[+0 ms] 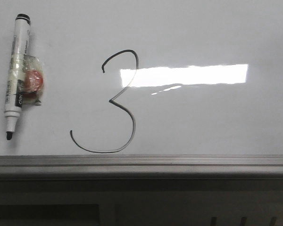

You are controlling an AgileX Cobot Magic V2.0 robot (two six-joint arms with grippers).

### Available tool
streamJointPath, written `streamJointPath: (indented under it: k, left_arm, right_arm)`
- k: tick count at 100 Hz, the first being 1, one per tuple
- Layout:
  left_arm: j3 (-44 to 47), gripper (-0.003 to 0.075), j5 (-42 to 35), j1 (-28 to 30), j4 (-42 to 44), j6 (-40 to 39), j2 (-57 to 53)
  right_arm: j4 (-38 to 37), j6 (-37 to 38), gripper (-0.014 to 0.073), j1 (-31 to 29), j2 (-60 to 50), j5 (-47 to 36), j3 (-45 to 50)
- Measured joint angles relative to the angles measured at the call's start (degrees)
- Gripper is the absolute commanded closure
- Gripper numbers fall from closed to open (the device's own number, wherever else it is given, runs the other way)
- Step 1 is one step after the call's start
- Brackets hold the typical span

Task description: Write number 3 on whiteboard

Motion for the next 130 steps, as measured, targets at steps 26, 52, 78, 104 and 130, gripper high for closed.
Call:
streamJointPath:
  k: [26, 52, 78, 104, 130]
  left_arm:
    - [0.0, 0.074, 0.0, 0.0, 0.0, 0.0, 0.0]
    - [0.0, 0.074, 0.0, 0.0, 0.0, 0.0, 0.0]
    - [0.0, 0.074, 0.09, 0.0, 0.1, 0.0, 0.0]
    - [0.0, 0.0741, 0.09, 0.0, 0.1, 0.0, 0.0]
    - [0.0, 0.074, 0.09, 0.0, 0.1, 0.0, 0.0]
  right_arm:
    - [-0.1, 1.14, 0.0659, -24.64, -2.35, -1.84, 6.89]
    - [-8.11, 11.66, 0.0659, -31.03, -11.83, -2.24, 13.95]
    - [-11.58, 16.36, 0.0659, -31.17, -12.86, 6.53, 14.5]
    - [-11.7, 16.49, 0.0659, -31.17, -12.86, 12.57, 14.4]
    - [-11.7, 16.49, 0.0659, -31.21, -12.86, 12.57, 14.4]
